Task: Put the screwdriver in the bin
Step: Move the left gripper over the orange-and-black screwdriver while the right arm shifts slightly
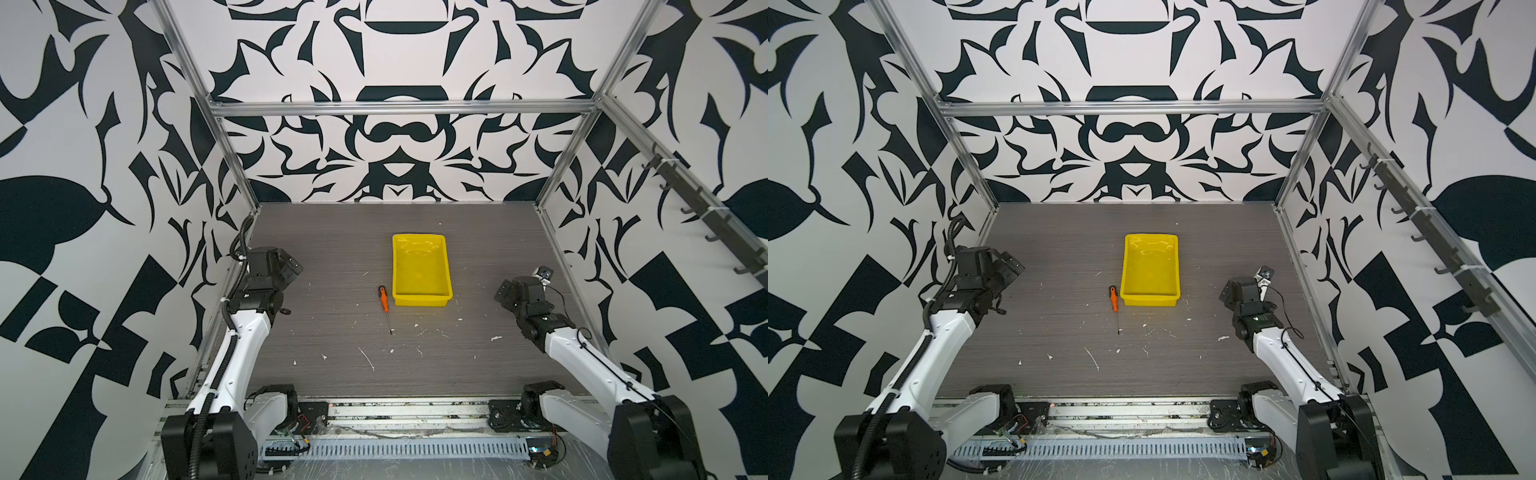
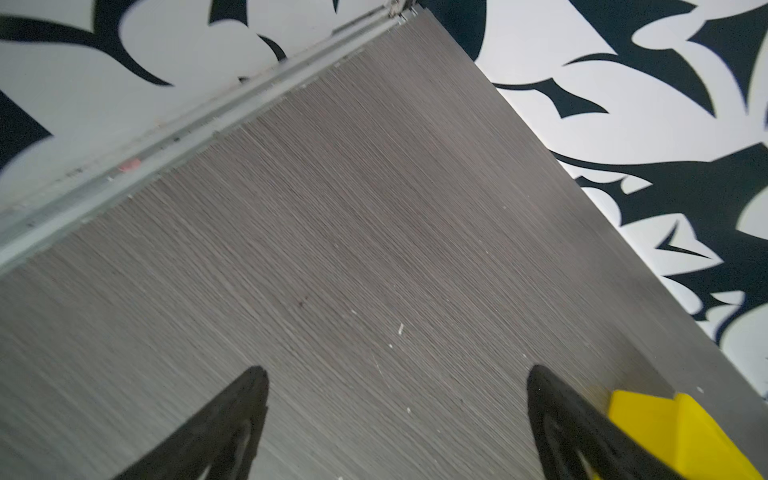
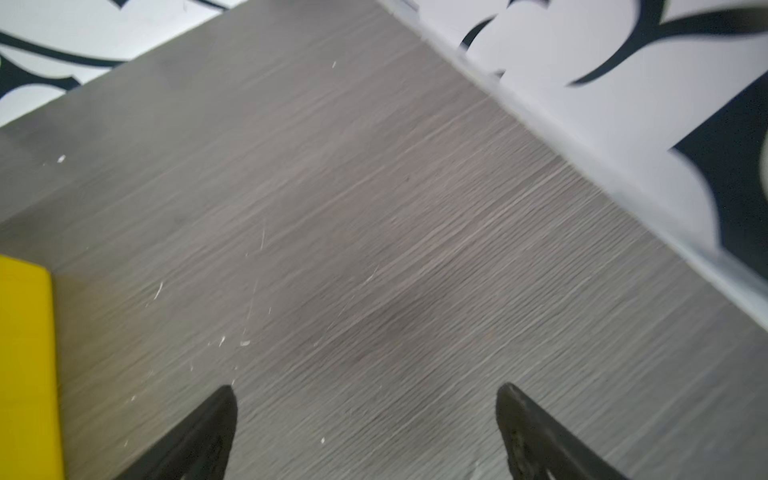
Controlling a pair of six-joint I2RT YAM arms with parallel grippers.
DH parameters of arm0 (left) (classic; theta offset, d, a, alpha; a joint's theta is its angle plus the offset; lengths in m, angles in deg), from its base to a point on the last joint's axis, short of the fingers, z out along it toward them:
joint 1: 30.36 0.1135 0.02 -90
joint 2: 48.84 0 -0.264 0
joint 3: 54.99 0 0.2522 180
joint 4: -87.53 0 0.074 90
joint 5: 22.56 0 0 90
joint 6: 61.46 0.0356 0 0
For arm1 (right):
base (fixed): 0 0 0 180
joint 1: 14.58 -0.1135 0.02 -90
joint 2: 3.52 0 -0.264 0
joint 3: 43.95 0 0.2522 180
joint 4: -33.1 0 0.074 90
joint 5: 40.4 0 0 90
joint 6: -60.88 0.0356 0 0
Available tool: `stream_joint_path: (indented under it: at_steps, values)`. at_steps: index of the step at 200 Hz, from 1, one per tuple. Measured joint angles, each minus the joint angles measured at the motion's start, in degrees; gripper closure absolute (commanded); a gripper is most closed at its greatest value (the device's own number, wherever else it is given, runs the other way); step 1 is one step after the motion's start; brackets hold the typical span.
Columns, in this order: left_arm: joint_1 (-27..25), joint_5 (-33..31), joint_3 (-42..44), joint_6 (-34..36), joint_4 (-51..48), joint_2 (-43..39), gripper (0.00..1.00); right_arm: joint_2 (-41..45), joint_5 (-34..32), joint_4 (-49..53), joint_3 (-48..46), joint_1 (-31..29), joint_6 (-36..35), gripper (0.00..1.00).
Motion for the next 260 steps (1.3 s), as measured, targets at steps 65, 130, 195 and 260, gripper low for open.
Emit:
stream_joint_path:
  at_steps: [65, 130, 195, 260]
  values:
    - [-14.8, 9.4, 12.0, -14.2, 8.8, -1.2, 0.12, 3.2, 5.7, -3.6, -6.4, 0.0, 2.1, 0.01]
    - [-31.4, 4.5, 2.1, -17.4, 12.7, 17.7, 0.36, -8.3, 5.0, -8.5, -6.1, -1.4, 5.4, 0.03]
    - [-33.7, 6.4, -2.5, -17.4, 17.8, 34.4, 0.41, -9.9, 2.6, -10.4, -4.6, -4.0, 5.4, 0.03]
    - [-36.5, 6.6, -8.8, -16.5, 18.8, 39.3, 0.45, -12.0, 2.1, -10.3, -3.0, -4.1, 5.4, 0.03]
